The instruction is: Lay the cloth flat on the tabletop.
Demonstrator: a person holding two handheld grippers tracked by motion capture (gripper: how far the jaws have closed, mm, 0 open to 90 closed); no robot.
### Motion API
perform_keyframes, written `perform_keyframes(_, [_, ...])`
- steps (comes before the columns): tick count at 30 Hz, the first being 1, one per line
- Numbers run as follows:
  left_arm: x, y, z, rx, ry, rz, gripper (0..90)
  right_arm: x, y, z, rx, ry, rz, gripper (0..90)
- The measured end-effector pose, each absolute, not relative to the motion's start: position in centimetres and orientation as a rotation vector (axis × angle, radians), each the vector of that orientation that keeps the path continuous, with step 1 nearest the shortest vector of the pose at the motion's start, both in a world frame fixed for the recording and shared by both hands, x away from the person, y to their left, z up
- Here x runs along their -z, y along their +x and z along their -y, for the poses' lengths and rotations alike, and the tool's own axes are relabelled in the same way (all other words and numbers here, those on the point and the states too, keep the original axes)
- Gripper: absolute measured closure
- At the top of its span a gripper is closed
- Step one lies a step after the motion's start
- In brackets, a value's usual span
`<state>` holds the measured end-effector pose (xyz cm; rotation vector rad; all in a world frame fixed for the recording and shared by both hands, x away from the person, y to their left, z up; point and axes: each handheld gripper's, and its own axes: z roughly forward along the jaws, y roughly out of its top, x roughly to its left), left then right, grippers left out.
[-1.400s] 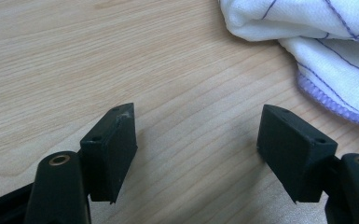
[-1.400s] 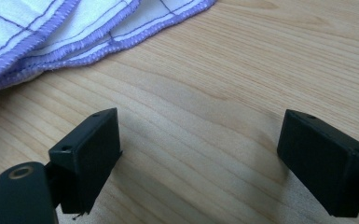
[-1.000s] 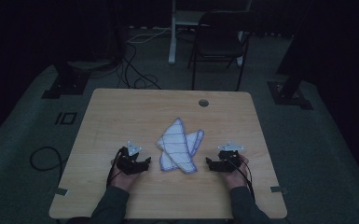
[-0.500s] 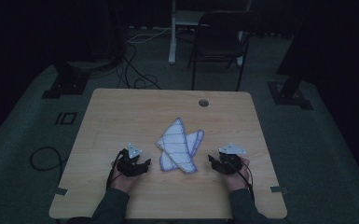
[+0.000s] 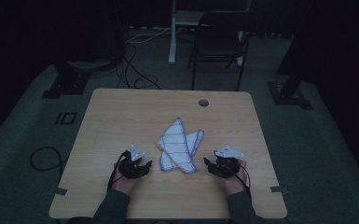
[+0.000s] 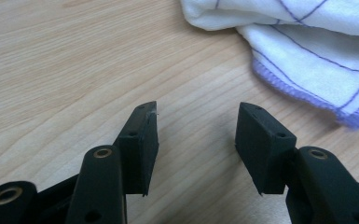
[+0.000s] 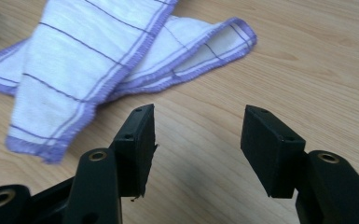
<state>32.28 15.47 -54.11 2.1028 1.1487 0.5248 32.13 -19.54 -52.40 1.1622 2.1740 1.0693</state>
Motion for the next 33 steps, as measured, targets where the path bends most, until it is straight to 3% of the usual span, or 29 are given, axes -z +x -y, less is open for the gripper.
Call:
perform_keyframes(11, [53.6, 31.3, -14.1, -0.514, 2.102, -1.035, 49.5, 52.0, 31.3, 17.9, -1.110, 1.097, -2.233, 45.1])
perform_keyframes(33, [53.5, 30.9, -12.5, -0.466, 2.100, -0.978, 50.3, 52.1, 30.2, 15.4, -1.146, 0.990, -2.344, 41.1])
